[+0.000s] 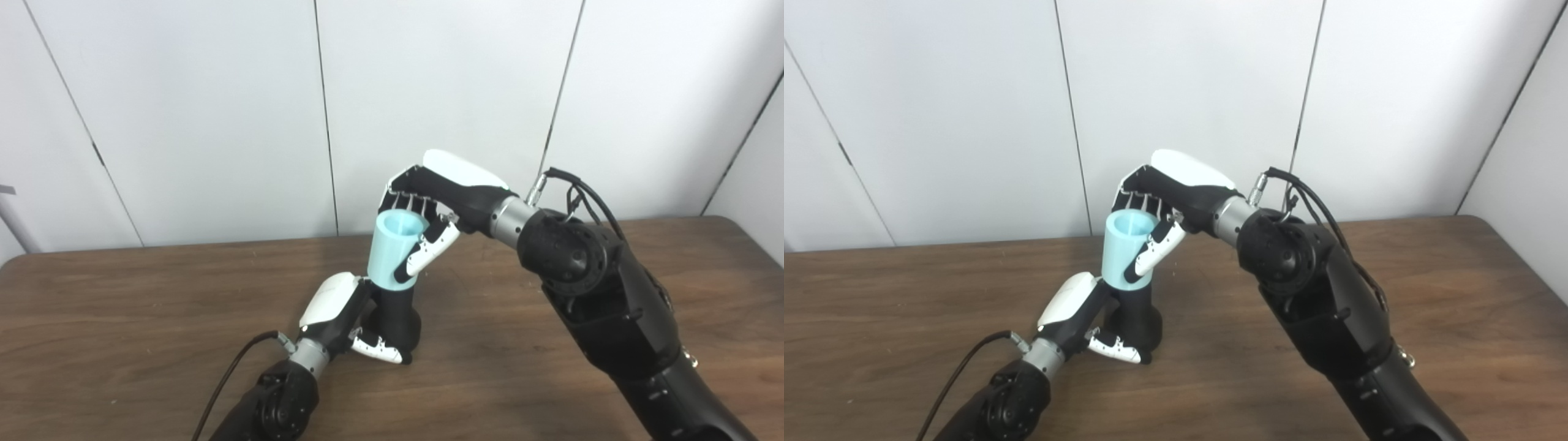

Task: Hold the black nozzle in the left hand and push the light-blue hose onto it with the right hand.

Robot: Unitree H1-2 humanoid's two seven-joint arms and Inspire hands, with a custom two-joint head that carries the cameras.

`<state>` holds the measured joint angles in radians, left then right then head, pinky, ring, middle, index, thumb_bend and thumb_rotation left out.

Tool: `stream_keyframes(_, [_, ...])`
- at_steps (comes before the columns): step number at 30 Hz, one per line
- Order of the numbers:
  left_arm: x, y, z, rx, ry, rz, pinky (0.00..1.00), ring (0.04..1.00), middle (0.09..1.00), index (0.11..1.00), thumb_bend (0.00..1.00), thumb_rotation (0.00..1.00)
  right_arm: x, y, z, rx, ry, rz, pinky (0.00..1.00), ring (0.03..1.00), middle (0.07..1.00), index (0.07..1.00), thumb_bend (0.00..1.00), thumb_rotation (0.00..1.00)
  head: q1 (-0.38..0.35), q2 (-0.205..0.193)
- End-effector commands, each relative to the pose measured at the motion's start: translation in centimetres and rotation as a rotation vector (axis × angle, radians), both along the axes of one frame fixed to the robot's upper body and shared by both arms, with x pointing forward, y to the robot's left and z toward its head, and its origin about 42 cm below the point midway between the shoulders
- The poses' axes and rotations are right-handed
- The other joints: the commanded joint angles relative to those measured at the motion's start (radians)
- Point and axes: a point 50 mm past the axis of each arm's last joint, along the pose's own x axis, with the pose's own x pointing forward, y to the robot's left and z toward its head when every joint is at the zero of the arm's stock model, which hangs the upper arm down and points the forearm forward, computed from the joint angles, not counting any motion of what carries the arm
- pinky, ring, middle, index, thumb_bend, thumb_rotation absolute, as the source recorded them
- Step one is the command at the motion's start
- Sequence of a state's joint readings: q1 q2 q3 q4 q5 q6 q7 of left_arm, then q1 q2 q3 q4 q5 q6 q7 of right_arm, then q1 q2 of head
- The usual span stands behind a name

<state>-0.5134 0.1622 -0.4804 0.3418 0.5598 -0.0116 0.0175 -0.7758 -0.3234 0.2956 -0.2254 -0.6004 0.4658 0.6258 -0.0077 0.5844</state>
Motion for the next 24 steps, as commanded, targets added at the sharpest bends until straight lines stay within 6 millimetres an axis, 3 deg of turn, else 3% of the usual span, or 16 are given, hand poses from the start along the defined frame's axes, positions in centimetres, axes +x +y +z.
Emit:
stream_keyframes(1, [-1.5,-0.8,-2.7,0.079,0.114,-0.058,0.87,0.588,0.462,0.496,0.52,0.00,0.0,0.4,1.8,0.020,-0.067,0.000,0.34,0.421,0.500,0.501,0.52,0.00,0.002,0.001])
stream_keyframes(11, [-1.9,-0.7,-2.7,0.079,0.119,-0.055,0.87,0.588,0.463,0.496,0.52,0.00,0.5,0.4,0.8,0.005,-0.048,0.005,0.37,0.433,0.498,0.488,0.52,0.00,0.006,0.002])
stream_keyframes(24, [-2.2,-0.3,-2.9,0.087,0.124,-0.047,0.87,0.594,0.474,0.490,0.52,0.00,1.2,-0.8,1.9,-0.055,-0.079,-0.005,0.38,0.441,0.493,0.484,0.52,0.00,-0.004,0.017])
